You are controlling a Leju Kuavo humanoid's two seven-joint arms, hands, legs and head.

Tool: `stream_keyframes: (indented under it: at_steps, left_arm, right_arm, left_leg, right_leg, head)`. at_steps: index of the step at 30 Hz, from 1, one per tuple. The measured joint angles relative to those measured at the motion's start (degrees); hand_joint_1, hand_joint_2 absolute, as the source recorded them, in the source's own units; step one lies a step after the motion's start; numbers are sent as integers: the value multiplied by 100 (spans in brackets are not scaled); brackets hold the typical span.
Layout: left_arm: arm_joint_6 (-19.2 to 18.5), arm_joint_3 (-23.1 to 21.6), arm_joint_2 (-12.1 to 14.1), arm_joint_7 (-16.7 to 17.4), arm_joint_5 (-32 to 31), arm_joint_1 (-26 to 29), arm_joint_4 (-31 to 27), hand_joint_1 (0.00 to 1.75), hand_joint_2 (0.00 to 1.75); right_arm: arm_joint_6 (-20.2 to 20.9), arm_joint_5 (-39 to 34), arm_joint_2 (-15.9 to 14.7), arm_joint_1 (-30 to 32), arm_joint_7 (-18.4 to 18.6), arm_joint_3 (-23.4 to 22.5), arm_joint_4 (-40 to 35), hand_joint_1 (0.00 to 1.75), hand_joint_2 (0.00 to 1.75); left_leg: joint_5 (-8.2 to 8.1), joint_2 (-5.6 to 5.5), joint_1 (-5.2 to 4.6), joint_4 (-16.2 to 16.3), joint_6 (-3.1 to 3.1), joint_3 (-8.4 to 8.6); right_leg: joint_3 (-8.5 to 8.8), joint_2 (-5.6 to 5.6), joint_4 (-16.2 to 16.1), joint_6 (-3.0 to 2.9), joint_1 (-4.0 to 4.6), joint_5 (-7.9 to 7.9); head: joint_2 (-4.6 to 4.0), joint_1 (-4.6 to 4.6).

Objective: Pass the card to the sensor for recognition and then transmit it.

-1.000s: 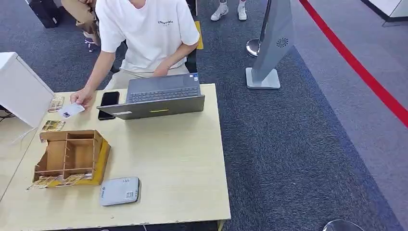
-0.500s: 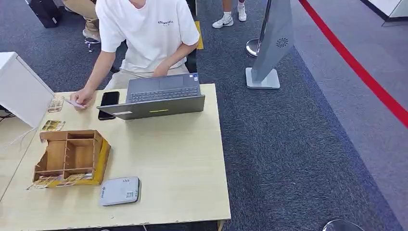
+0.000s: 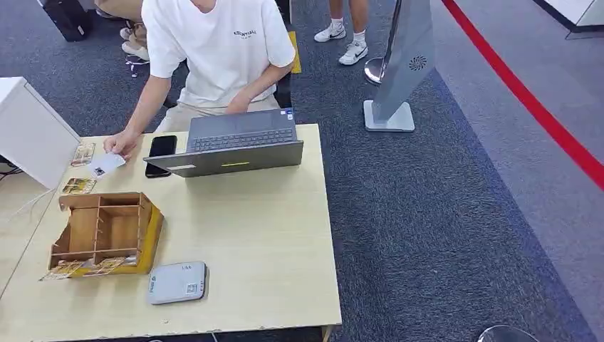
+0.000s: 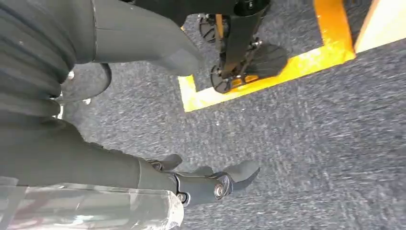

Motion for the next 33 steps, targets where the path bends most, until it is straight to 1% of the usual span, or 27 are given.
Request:
stream_keyframes:
  at_steps: [3,5,9,13,16,20,26,29,33]
  left_arm:
    - [39,-24,-83,-35,-118,2,-610,0,175]
    - [210,-177,-100,-35,-181,88,-883,0,175]
    - [742,-644,-103,-35,-395,222,-1268,0,175]
    - [1275,-1149,-79,-35,-776,322,-1518,0,175]
    - [1629,-1463,-55,-35,-1062,379,-1639,0,175]
    - [2164,-2029,15,-37,-1546,484,-1805,0,175]
    - [2899,-2746,144,-37,-2427,460,-1826,0,175]
    - [3241,-3003,217,-37,-2984,354,-1783,0,175]
    - [3576,-3270,346,7,-3635,168,-1614,0,175]
  right_arm:
    - [159,0,-83,-4,-105,-9,0,0,175]
    - [188,0,-109,-4,-122,-9,0,0,175]
    - [251,18,-144,-14,-127,-9,0,0,175]
    - [269,44,-175,-20,-124,-9,0,0,175]
    - [277,57,-199,-25,-113,-9,0,0,175]
    - [343,85,-234,-29,-89,-9,0,0,175]
    - [369,142,-258,-44,-50,-9,0,0,175]
    - [382,184,-264,-62,-11,-2,0,0,175]
    - [415,240,-269,-72,39,7,0,0,175]
  left_leg:
    - [0,1,-1,1,0,2]
    - [0,2,-1,2,0,2]
    - [0,0,0,2,0,2]
    - [4,0,1,2,-1,3]
    - [5,2,0,2,0,3]
    - [7,1,0,2,3,2]
    - [7,3,0,4,3,3]
    - [8,3,0,4,3,4]
    - [12,3,0,4,1,3]
  right_leg:
    - [0,2,0,1,0,1]
    - [-1,2,-1,1,-1,1]
    - [-1,1,0,1,0,1]
    - [-1,1,0,-2,0,3]
    - [-1,2,0,-2,0,4]
    - [-1,1,0,-2,0,5]
    - [-2,2,0,3,-1,10]
    - [-2,3,0,1,0,12]
    - [-3,3,0,-1,0,14]
  head:
    - [0,2]
    - [0,2]
    - [0,-2]
    - [0,-2]
    - [0,-2]
    - [0,0]
    - [0,0]
    - [0,-2]
    - [0,0]
